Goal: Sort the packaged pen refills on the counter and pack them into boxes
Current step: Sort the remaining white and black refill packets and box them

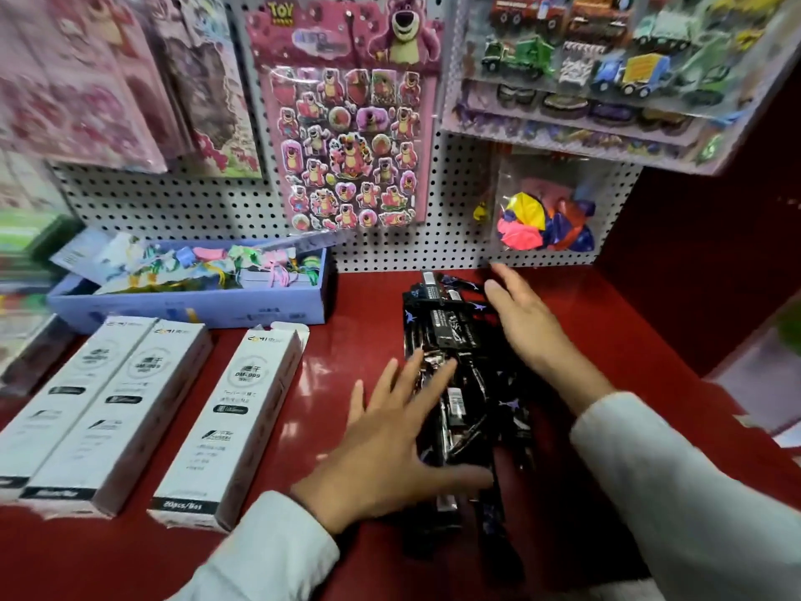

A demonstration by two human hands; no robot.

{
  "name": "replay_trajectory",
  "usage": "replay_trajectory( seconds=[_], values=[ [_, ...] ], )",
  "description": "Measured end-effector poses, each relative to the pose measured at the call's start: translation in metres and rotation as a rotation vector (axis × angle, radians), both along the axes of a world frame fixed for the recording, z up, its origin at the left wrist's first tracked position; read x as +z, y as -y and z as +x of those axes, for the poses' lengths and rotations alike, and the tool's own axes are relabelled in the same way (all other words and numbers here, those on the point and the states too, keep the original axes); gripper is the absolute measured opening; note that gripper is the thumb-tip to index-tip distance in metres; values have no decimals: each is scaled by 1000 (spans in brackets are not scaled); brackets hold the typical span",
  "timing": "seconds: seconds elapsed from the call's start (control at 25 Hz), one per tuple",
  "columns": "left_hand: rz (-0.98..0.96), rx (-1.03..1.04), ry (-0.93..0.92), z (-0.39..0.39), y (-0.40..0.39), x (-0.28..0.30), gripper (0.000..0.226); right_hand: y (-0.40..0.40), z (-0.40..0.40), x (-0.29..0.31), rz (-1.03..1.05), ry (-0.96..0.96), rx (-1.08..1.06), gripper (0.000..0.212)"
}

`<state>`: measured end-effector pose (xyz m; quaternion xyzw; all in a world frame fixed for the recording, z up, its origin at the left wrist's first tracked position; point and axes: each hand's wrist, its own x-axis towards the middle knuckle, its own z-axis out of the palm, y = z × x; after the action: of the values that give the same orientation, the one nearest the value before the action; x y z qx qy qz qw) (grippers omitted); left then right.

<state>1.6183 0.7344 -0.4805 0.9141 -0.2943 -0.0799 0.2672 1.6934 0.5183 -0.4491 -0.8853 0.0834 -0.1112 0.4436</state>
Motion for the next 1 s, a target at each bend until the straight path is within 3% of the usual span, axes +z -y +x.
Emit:
replay_trajectory(
  seconds=[0.12,0.24,0.48,0.6,0.68,0.84,1.0],
  values=[
    [132,-123,187,-27,12,-14,107,19,40,-5,-416,-164,28,58],
    [182,-56,229,-11,14,-19,92,18,45,-35,-654,-354,129,58],
    [106,78,212,30,13,-16,78,9,14,-27,-550,-286,287,48],
    [-132,121,181,29,8,-13,73,16,-8,-3,-480,-286,270,51],
    [-254,214,179,29,-2,-13,60,30,-28,15,-541,-345,217,62],
    [34,298,218,31,-3,-5,46,28,-77,19,-577,-656,422,91],
    [-7,140,114,25,3,17,54,7,-82,17,-617,-487,391,88]
  ],
)
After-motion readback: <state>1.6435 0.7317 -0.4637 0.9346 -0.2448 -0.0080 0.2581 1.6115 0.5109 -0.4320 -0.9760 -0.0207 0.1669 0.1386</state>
